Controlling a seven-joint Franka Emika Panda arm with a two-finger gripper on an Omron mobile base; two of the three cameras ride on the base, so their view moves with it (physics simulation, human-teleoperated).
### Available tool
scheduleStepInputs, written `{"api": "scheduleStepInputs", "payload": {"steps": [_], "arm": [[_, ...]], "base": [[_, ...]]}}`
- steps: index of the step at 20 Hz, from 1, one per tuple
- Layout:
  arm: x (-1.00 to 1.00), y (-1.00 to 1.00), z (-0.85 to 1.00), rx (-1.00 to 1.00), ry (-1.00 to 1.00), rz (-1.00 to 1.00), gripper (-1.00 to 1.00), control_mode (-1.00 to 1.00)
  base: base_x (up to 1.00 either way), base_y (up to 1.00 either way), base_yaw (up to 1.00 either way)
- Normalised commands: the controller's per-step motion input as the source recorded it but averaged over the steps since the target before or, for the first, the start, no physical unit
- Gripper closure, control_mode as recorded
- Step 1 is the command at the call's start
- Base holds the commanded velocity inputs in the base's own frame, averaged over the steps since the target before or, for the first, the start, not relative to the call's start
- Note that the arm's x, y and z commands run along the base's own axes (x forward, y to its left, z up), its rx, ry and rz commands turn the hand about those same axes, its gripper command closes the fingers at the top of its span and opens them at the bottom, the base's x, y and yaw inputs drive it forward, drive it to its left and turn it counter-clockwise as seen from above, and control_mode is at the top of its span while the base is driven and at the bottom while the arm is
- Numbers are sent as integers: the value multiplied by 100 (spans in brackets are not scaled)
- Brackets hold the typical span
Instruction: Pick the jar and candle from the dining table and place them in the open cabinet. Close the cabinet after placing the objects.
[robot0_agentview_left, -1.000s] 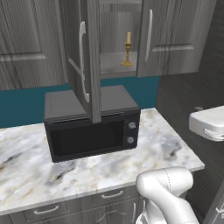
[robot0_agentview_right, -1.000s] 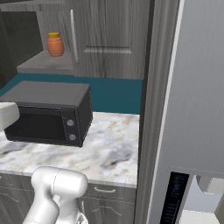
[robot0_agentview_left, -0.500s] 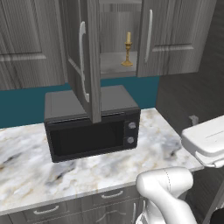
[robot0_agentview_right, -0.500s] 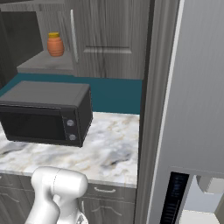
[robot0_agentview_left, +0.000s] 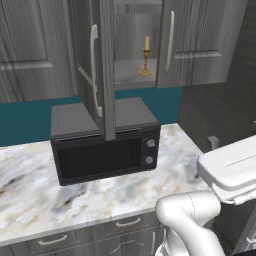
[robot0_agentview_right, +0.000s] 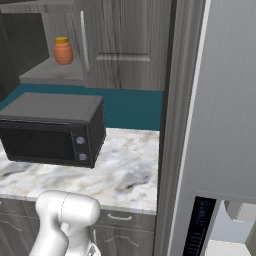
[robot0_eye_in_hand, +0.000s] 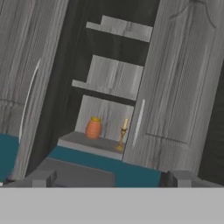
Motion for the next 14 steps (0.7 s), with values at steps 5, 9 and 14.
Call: {"api": "scheduleStepInputs", "payload": {"steps": [5,9,14], "arm": [[-14,26,0,0,-2,-1,-100,-100],[-5,37,0,-1,-3,-1,-100,-100],[0,41,0,-2,-4,-3,-100,-100]], "base": [[0,0,0],[0,0,0],[0,0,0]]}}
